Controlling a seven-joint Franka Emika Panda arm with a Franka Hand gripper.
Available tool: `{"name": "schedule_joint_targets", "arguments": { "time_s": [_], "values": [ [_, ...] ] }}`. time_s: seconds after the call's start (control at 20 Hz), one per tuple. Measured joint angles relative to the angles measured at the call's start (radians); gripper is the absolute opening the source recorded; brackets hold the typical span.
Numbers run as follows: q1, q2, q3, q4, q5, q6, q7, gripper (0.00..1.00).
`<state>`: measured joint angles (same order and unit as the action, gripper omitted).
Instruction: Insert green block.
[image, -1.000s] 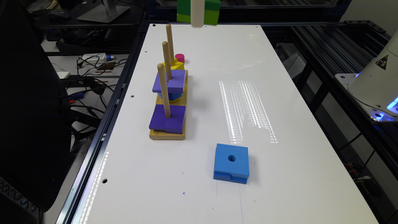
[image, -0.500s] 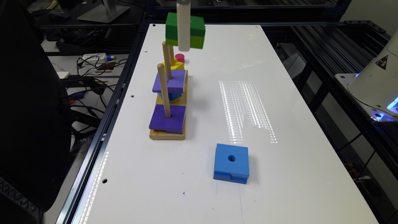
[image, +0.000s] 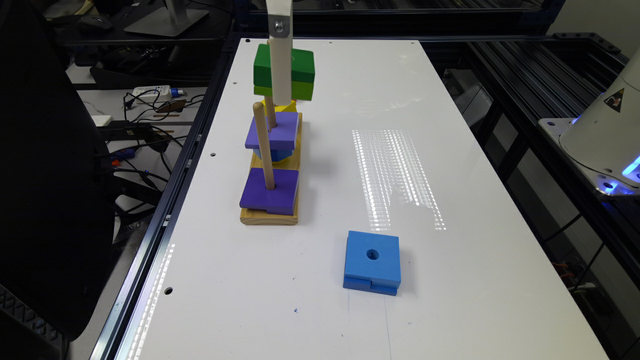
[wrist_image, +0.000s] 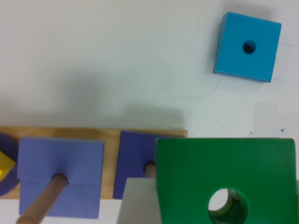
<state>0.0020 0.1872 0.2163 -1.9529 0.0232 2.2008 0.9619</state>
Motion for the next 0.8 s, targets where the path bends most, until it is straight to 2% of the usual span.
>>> {"name": "schedule_joint_targets", "arguments": {
  "time_s": [0.45, 0.8],
  "values": [
    [0.001, 0.031, 0.000, 0.025, -0.0084, 0.001, 0.001, 0.00],
    [0.001, 0.032, 0.000, 0.026, -0.0091, 0.001, 0.001, 0.00]
  ]
}}
